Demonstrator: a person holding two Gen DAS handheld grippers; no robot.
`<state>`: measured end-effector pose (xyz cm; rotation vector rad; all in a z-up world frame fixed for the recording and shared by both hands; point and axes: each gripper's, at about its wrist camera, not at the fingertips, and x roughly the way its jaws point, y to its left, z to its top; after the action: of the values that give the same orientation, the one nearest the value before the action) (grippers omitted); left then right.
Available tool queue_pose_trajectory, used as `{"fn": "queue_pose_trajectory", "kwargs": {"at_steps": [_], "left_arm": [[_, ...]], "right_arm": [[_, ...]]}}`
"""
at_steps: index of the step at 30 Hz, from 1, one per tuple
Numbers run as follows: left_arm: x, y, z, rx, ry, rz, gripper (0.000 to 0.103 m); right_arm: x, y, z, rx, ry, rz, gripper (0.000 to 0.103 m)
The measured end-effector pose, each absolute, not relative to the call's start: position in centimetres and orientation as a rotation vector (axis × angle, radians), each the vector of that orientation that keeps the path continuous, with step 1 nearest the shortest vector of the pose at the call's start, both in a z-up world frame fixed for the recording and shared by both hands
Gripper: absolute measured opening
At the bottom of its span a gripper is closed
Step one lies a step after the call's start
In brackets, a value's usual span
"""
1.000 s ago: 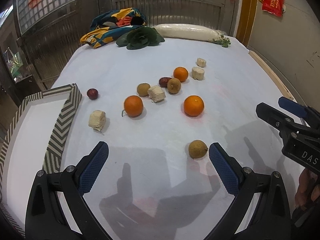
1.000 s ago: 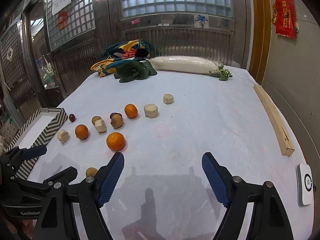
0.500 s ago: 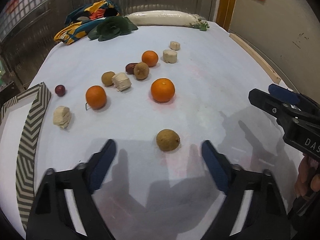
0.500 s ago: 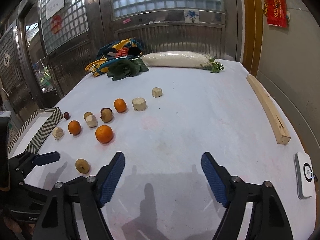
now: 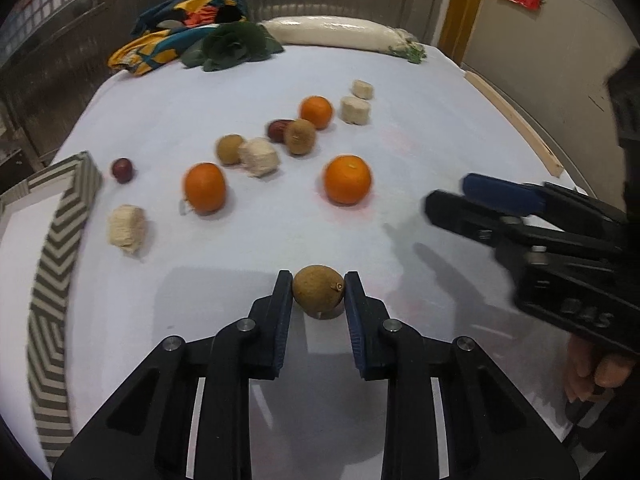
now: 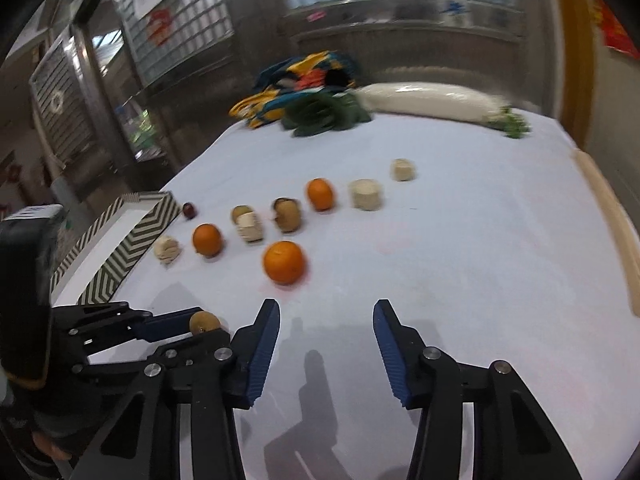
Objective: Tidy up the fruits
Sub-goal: 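Grasp an orange with the right gripper while the left gripper holds the kiwi, then carry kiwi and orange into the striped tray and open both grippers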
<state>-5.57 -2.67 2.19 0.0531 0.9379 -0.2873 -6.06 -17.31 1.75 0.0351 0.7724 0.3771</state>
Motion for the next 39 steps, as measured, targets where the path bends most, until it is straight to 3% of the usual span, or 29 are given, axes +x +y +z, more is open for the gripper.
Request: {"fn": "queue_pose_trajectory", "kwargs": {"at_steps": [9,12,23,39], "left_arm": [[-5.4,0.1,3.9,0.008,0.934,-0.240,0.025],[-5.5,1.2,4.5,-0.006,0.927,-0.220,0.025],[-6.2,6.1,8.0,-0.042,0.892,-0.131,0.025],[-4.0,17.4,10.8,-0.043,0.884,0.095,0.025]], "right_arm": [[-0.5,-12.7,0.5,-0.024,0.854,0.446,0.048],[0.4,-11.9,-0.3,-0.055,0.887,0.465,0.032],[-1.3,-10.6,2.1,-0.067,0.823,0.517,0.031],[-1.7,0.8,6.7,-0.110,0.746,0.752,0.031]]}}
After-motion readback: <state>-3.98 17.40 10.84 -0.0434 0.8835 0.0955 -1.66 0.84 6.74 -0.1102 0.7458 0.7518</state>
